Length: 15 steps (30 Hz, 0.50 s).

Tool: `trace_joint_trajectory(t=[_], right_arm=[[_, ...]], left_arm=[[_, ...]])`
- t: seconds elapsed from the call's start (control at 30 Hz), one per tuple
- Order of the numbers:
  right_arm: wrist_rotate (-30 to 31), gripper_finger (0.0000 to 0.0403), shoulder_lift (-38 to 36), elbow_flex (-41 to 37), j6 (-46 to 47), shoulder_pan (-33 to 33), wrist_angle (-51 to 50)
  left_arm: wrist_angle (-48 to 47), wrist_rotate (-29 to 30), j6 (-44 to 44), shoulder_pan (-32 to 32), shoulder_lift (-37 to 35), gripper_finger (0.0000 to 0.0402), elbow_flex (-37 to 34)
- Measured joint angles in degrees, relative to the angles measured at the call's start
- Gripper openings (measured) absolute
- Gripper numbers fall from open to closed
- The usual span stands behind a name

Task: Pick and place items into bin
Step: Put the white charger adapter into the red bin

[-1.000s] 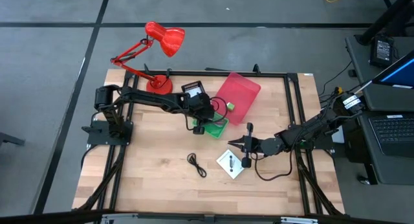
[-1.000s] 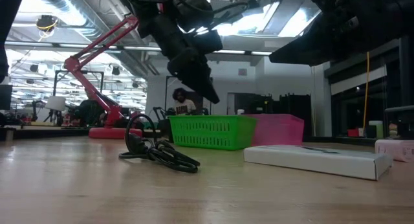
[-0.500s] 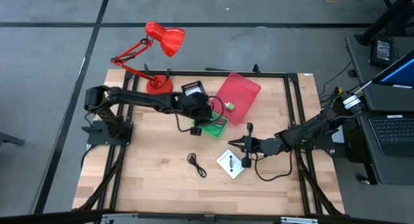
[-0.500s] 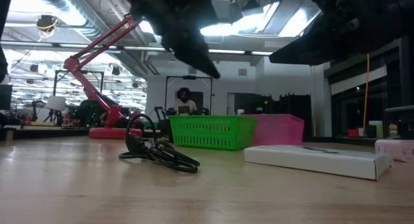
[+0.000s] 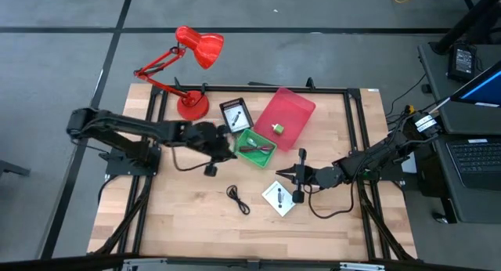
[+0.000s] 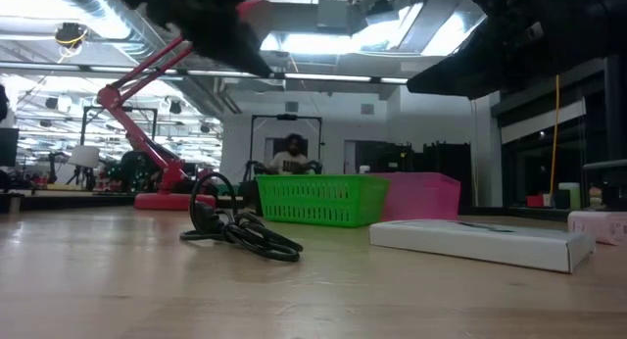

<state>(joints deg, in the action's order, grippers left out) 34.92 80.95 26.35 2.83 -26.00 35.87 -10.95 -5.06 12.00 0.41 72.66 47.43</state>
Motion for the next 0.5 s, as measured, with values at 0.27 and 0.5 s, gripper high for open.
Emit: trace_joint_trajectory(t=[0.27, 0.5], right_arm=[[0.04, 0.0021, 0.00, 0.02, 2.19, -0.02, 1.91], [0.02, 0.0088, 0.00, 1.66, 2.82, -0.02, 1.55]], left_arm=[[12.90, 3.33, -3.95, -2.72, -11.07, 0.0003, -15.20], [17.29, 6.24, -5.21, -2.95, -19.69, 0.0003, -22.35]])
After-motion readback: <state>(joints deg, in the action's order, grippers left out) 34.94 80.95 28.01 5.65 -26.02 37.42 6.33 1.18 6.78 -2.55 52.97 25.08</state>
